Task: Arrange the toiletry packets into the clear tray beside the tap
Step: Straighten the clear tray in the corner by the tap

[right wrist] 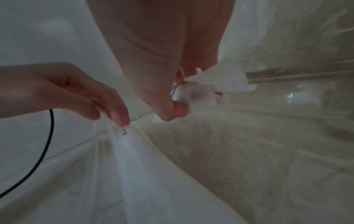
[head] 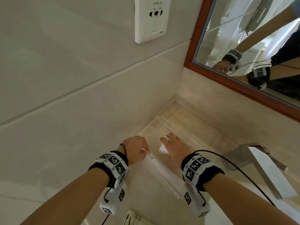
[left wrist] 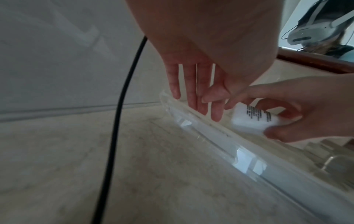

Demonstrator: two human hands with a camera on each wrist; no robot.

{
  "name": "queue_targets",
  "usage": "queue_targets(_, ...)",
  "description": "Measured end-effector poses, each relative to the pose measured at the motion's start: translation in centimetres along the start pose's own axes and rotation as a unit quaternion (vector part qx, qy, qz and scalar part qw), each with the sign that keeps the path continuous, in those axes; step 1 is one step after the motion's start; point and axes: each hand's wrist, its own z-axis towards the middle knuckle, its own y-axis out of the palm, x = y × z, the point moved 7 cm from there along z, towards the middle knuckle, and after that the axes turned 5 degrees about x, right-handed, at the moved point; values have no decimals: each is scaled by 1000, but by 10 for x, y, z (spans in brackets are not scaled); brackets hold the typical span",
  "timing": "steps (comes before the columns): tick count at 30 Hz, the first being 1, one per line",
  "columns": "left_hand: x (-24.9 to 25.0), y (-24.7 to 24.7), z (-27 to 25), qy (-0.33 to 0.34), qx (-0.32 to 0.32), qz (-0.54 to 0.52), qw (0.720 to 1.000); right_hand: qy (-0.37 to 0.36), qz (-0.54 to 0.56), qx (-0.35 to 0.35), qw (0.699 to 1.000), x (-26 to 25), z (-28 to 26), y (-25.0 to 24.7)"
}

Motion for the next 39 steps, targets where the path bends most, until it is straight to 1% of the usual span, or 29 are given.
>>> queue_targets(5, -2, 2, 5, 6, -6, -6, 1000, 6, -15, -17, 1000, 3, 7, 7)
queue_targets(11, 5, 3, 12, 23, -22, 16, 999, 2, -22, 8, 1000, 2, 7, 0)
queue_targets(13, 5, 4, 12, 26, -29, 24, 999, -13, -62, 23, 998, -4, 5, -5)
queue_targets(15, 4, 4, 13, 26, -31, 25, 999, -47, -113, 30, 992, -12, 0, -4)
queue_targets(17, 4, 4, 15, 23, -31, 21, 999, -85, -145, 9, 986, -17, -6, 2)
queue_targets(19, 5, 5, 16, 25, -34, 24, 999, -96, -155, -27, 983, -16, -11, 12)
queue_targets(22, 8, 7, 17, 28, -44, 30, 998, -72, -141, -43, 986, -7, -17, 17)
queue_targets(30, 19, 13, 12, 27, -56, 33, 997, -19, -115, -80, 990, 13, -46, 7)
queue_targets(39, 32, 19, 6, 31, -66, 41, 996, 12, -121, -101, 987, 23, -61, 10)
